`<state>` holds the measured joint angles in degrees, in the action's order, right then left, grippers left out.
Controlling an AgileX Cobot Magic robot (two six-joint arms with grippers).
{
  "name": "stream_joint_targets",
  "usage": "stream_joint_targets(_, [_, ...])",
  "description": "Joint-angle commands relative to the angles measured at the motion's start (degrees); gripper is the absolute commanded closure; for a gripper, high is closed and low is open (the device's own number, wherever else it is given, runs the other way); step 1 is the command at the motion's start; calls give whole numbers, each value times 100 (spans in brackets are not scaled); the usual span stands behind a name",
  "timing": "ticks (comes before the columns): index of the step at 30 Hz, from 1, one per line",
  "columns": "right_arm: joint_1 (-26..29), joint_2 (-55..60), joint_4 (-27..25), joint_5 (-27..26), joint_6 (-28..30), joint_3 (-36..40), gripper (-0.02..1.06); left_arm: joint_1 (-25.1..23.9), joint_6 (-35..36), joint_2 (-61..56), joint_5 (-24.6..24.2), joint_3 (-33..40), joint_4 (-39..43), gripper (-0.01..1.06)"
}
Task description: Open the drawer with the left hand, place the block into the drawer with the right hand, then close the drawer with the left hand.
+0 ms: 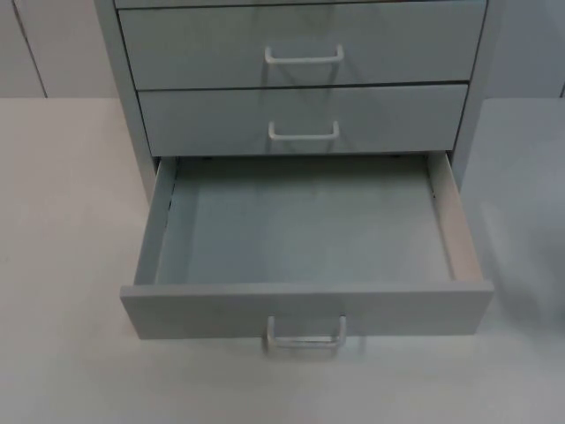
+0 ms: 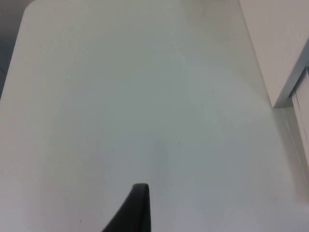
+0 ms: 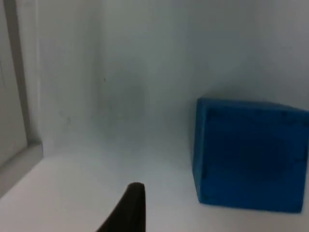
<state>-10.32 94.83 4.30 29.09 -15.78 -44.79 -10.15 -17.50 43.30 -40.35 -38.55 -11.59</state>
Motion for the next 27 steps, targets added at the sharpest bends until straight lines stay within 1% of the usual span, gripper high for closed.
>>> stream_joint_targets(1, [-20, 129, 33, -233, -42, -29, 9, -21, -22, -31, 81, 12, -16, 0])
stream_joint_targets(5, [-20, 621, 42, -673, -133, -29, 9, -21, -22, -31, 81, 12, -5, 0])
stream_joint_targets(8, [-20, 814, 42, -799, -169, -29, 9, -21, -22, -31, 81, 12, -5, 0])
stream_joint_targets(11, [-20, 1064, 42, -889, -179, -29, 15, -21, -22, -31, 81, 12, -5, 0])
stream_joint_targets(12, [-20, 1064, 42, -889, -179, -29, 15, -21, -22, -31, 81, 12, -5, 0])
stream_joint_targets(14, [-20, 1142, 42, -889, -179, -29, 22, -21, -22, -31, 99, 12, -5, 0])
stream_joint_targets(16, [-20, 1154, 42, -902, -179, -29, 31, -21, -22, -31, 99, 12, -5, 0])
stream_joint_targets(17, [-20, 1154, 42, -902, -179, -29, 37, -21, -22, -31, 107, 12, -5, 0])
stream_joint_targets(18, [-20, 1154, 42, -902, -179, -29, 37, -21, -22, -31, 107, 12, -5, 0])
stream_joint_targets(19, [-20, 1154, 42, -902, -179, -29, 45, -21, -22, -31, 107, 12, -5, 0])
stream_joint_targets(20, [-20, 1154, 72, -902, -179, -29, 57, -21, -22, -31, 107, 12, -5, 0])
stream_joint_targets(23, [-20, 1154, 160, -830, -165, -29, 88, -21, -22, -31, 107, 12, -5, 0])
stream_joint_targets(24, [-20, 1154, 160, -830, -165, -29, 88, -21, -22, -31, 107, 12, -5, 0])
stream_joint_targets(26, [-20, 1105, 182, -745, -165, -29, 105, -21, -22, -31, 106, 12, -15, 0])
stream_joint_targets(27, [-20, 1028, 207, -704, -165, -29, 105, -21, -22, -31, 106, 12, -15, 0])
